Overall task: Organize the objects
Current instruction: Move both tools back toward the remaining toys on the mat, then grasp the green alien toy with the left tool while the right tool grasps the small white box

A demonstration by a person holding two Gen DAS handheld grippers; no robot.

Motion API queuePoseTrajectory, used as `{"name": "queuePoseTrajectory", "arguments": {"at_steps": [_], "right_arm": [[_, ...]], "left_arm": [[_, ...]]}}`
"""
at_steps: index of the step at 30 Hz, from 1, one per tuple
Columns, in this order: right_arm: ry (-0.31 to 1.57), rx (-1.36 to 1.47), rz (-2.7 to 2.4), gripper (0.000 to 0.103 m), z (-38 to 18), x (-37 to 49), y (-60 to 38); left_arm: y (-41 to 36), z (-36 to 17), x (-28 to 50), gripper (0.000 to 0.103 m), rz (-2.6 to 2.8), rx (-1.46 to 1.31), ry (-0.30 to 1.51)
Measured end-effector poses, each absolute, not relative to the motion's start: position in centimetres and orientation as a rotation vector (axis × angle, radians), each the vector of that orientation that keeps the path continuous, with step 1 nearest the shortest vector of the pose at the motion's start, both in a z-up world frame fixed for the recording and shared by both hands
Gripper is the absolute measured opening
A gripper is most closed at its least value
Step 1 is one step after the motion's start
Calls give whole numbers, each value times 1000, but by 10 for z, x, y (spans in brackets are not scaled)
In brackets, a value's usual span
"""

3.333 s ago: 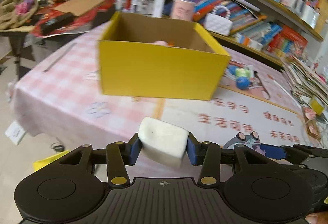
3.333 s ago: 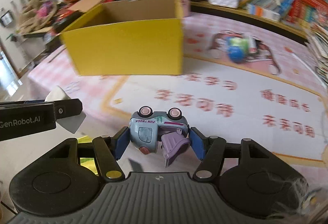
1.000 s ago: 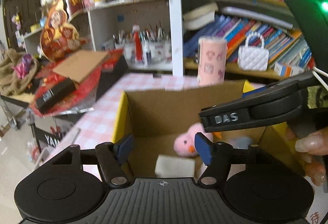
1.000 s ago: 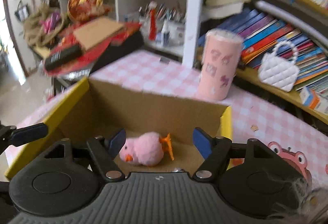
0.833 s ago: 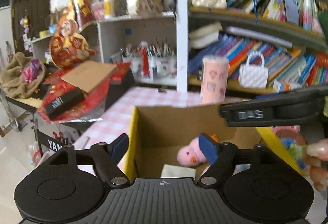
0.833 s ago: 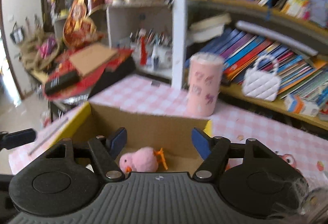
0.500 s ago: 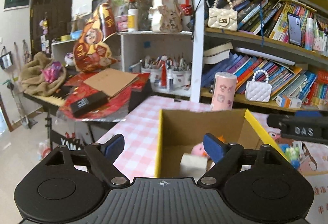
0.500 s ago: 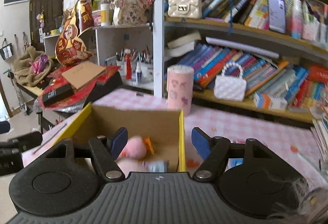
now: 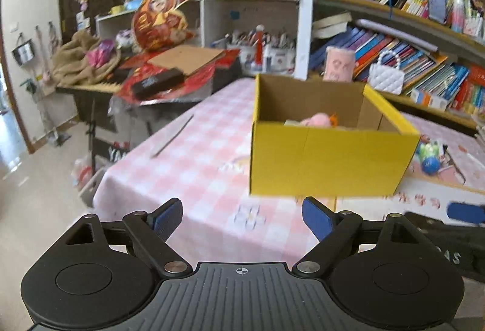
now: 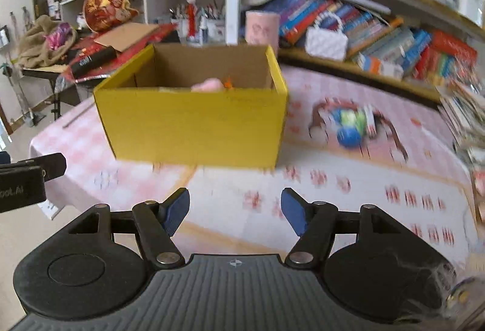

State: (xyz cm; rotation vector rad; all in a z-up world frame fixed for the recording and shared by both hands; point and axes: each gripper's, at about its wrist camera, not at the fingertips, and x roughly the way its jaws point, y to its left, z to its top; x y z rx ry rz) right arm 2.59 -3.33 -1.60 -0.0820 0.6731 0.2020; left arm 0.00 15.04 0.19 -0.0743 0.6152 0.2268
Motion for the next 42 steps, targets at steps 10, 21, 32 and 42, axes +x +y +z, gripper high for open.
{"name": "queuePoseTrajectory", "arguments": {"at_steps": [10,21,32,42], "right_arm": [[703,-29,55,66,-23,-16,-78],[724,47,-170,67,-27,-35,-148],[777,73,-263,67,-38,-21,-199],[814,75,-214,70,-43,41,-248]], "left_arm": [[106,-6,-18,88,33,-31,635],[36,-10,-1,89,-213,34,644],[-24,-25,27,89,-371,54,706],[-77,-33,82,88,-363,65,756]]}}
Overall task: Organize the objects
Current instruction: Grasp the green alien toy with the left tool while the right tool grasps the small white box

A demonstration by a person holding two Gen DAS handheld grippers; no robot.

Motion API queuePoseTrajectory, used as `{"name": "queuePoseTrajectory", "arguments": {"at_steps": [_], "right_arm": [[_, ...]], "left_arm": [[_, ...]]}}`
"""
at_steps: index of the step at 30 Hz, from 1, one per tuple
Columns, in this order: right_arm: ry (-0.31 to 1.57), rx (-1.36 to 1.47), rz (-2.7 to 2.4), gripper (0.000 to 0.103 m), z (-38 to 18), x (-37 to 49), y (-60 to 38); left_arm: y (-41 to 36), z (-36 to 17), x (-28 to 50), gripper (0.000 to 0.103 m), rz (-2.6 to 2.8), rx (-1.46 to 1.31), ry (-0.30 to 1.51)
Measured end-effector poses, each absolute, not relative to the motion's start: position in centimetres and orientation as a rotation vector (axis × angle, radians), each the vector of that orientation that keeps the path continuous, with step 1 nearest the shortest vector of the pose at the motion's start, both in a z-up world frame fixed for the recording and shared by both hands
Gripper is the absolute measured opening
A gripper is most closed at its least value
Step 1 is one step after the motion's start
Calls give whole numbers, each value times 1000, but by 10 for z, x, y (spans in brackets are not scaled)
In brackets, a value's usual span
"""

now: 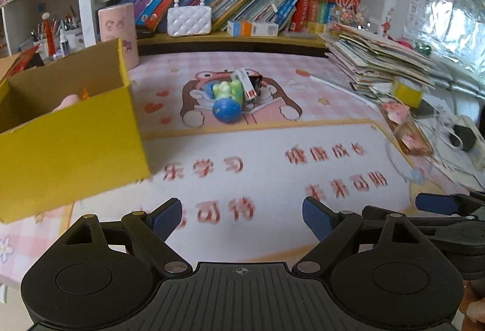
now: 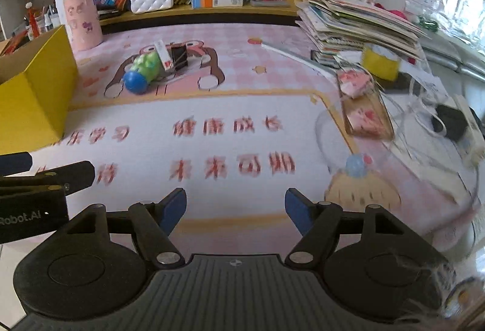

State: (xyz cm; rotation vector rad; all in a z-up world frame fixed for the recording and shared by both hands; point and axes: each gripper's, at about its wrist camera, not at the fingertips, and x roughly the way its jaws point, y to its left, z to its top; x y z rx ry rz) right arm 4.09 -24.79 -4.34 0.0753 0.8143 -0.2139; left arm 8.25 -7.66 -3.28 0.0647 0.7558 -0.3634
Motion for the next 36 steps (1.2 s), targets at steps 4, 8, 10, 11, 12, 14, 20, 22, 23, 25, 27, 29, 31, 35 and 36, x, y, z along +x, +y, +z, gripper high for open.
{"name": "queuePoseTrajectory", "arguments": {"at_steps": [4,8,10,11,12,14,20,22,23,25,27,29,31,35,36], "right_arm": [[803,62,-162,66,-42,68,-267],[804,60,-107,64,-43,92,-284],[801,60,-78,64,-43,104,-291],[798,60,-66,63,-43,109,-294],[795,61,-58,63,-43,116,-298],[779,63,-50,63,-42,128,-305],[745,79,-36,61,-40,172,-327],[735,73,-13,60,-40,188,-330],[730,74,-6,60,-40,194,-332],[724,81,4,60,-40,208,-335],[724,91,10,60,-40,222,-337],[724,101,15,60,-40,232,-338],[725,110,27,60,-40,242,-339],[718,110,66,60,-38,258,-337],[718,112,75,60,-37,262,-337]], "left_arm": [[-95,-32,106,88,-337,52,749],[-111,-31,128,88,-296,48,745],[-117,-30,139,88,-269,45,742],[-120,-30,144,88,-258,45,742],[-123,-30,149,88,-246,46,740],[-128,-30,161,88,-222,52,734],[-146,-30,200,88,-171,66,720],[-152,-34,217,88,-155,79,732],[-154,-35,224,88,-148,80,737],[-156,-39,238,87,-131,72,744],[-157,-43,250,87,-116,69,754],[-160,-50,261,87,-106,77,769],[-163,-57,270,87,-92,90,786],[-169,-70,281,75,-85,119,814],[-169,-73,284,70,-85,121,821]]}}
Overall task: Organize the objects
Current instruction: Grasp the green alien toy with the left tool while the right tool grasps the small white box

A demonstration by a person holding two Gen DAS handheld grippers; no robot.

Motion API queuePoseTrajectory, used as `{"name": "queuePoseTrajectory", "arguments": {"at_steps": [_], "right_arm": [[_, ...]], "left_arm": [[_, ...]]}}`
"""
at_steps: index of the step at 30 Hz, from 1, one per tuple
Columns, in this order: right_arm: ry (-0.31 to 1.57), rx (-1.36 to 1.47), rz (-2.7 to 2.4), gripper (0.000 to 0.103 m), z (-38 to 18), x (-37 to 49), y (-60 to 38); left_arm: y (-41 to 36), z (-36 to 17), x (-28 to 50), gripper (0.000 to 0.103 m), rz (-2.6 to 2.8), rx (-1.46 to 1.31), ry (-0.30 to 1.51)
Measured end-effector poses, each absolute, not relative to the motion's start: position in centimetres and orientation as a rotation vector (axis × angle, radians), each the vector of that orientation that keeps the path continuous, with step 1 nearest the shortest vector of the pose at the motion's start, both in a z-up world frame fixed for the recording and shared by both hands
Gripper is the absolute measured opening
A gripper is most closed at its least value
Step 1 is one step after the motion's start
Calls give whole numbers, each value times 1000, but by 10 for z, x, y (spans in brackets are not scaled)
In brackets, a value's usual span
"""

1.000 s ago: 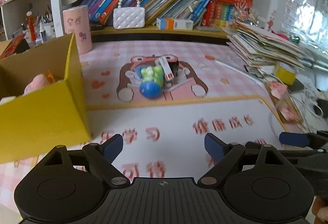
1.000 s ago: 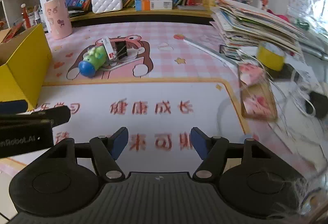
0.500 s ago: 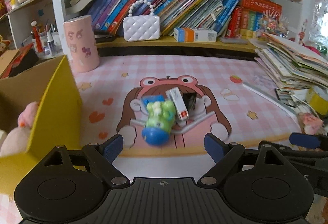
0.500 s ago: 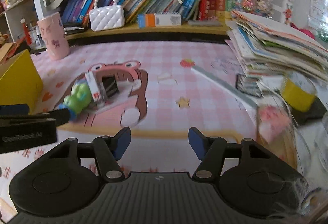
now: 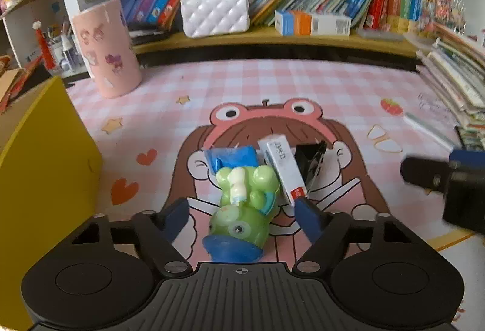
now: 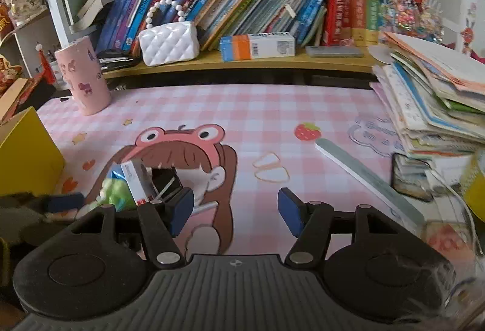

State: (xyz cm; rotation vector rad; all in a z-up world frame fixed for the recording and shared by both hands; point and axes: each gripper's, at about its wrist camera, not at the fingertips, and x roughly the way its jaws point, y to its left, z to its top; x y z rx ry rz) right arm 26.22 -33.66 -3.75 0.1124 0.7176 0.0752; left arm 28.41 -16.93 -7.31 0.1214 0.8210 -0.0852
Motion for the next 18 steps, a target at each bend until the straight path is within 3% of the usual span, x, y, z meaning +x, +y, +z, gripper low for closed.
{"name": "queuePoseTrajectory", "arguments": {"at_steps": [1,3,6,18], "right_arm": [[717,116,85,60,-37,265,-336],[714,124,112,60,-38,272,-334],[724,117,161,60,-40,280,-328],[737,147,270,60,-45,286,-302]], "left_arm": [[-170,-77,287,67,-84,124,830],[-169,-82,291,51,-75,126,852],[-163,-83,293,42,-82,103,854],[-131,-49,245,39,-63,11,845]]}}
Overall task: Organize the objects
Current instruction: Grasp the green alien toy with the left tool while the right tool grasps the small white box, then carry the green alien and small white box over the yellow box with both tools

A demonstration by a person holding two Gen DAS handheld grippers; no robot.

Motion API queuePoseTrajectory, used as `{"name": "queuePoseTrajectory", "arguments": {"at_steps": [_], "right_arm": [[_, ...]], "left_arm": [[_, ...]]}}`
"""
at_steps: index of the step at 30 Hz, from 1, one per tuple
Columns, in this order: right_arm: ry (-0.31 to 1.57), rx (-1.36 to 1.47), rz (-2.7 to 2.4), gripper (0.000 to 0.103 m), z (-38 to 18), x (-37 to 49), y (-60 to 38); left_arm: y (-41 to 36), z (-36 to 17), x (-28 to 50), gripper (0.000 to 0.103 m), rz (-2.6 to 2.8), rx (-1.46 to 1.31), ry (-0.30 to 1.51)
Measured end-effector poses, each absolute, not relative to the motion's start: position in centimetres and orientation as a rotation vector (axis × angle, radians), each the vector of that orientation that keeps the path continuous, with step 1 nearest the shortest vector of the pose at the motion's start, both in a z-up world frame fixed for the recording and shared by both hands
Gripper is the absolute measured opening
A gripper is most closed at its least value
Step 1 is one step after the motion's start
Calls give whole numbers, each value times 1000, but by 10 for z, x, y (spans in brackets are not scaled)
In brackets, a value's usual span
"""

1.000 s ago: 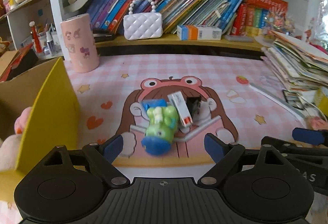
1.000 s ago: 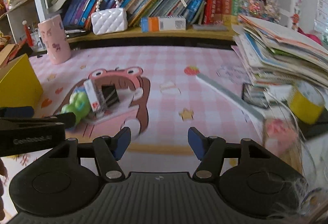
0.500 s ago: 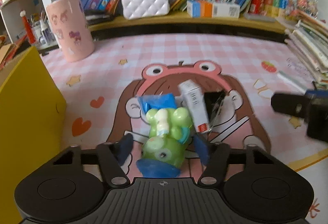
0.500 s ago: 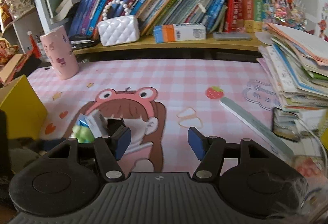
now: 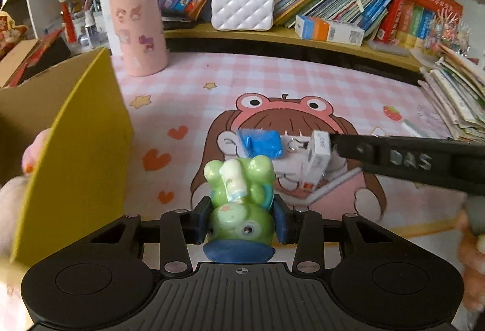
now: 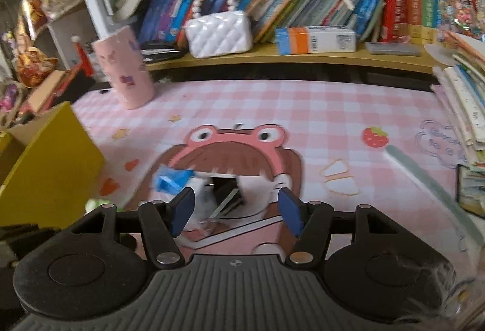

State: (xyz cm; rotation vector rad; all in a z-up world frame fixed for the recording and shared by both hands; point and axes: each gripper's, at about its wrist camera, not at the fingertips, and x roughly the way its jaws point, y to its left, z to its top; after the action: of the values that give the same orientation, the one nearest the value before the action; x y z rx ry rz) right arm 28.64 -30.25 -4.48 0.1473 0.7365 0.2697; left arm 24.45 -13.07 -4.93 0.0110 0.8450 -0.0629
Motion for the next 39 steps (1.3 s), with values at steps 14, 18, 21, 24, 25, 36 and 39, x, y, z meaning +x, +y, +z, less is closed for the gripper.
{"name": "queuePoseTrajectory", "arguments": {"at_steps": [14,18,21,24,25,36,39], "right_arm": [[774,-3,209,17,-58,299,-249],[750,-7,211,14,-53,291,-250],[718,12,235,14,-41,278,-253],[687,22,255,14,-29,262,-256],[682,23,256,14,-26,255,-256],[702,31,216,14,-8,168,-237],[710,21,229,14,-6,141,-220]], "left_arm": [[-118,-47,203,39,-38,52,862],[-115,-44,195,39,-42,45,850],[-112,-40,187,39,-53,31,833],[-109,-37,178,39,-68,19,825],[-107,-37,175,39,-74,18,822],[-69,-29,122,39,-109,-31,786],[-52,-26,108,39,-89,-37,772]]}}
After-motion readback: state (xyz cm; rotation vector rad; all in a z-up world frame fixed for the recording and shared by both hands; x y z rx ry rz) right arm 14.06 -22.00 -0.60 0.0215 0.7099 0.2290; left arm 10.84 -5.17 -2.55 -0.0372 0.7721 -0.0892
